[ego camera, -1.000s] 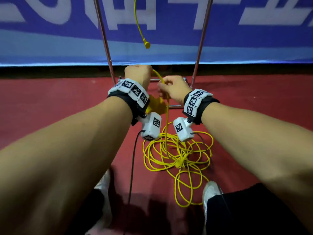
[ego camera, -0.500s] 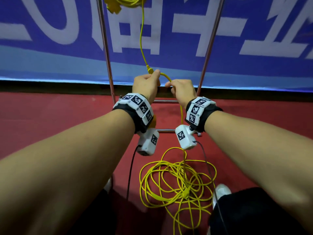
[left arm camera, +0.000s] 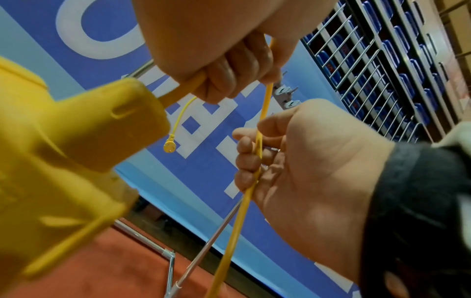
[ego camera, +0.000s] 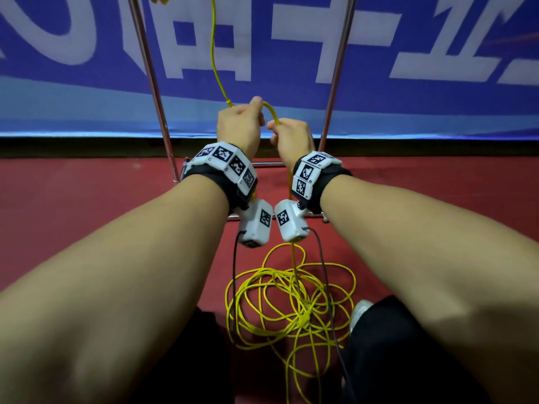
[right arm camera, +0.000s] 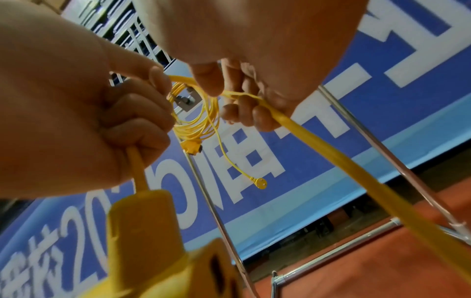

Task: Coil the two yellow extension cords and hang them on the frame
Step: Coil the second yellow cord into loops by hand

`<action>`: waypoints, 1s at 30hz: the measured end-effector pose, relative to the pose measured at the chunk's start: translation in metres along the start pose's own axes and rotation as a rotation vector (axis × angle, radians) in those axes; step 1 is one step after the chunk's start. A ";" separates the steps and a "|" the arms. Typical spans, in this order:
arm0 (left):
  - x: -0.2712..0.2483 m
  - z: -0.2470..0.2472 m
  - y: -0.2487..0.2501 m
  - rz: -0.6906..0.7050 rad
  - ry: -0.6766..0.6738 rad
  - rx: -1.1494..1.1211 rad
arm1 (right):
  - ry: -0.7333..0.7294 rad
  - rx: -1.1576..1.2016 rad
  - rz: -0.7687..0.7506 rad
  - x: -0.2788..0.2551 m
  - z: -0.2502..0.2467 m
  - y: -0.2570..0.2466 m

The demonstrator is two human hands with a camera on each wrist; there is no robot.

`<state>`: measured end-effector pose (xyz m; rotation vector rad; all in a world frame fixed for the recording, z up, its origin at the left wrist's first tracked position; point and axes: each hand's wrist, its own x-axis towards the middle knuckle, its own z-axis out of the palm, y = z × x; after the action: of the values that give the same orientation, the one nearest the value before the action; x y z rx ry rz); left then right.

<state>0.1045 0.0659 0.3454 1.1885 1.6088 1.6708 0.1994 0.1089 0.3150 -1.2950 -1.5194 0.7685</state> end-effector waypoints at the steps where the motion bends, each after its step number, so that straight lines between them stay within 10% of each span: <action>1: -0.002 0.000 0.001 0.015 -0.019 0.000 | 0.017 -0.005 0.004 -0.001 -0.002 0.000; 18: 0.016 -0.007 -0.028 -0.039 -0.180 -0.017 | 0.156 0.000 -0.022 0.017 -0.024 0.016; 30: 0.027 -0.014 -0.025 -0.059 -0.015 -0.177 | -0.244 -0.298 0.069 0.011 -0.019 0.059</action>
<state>0.0747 0.0851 0.3288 1.0534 1.4394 1.7227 0.2384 0.1314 0.2709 -1.5212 -1.8459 0.7876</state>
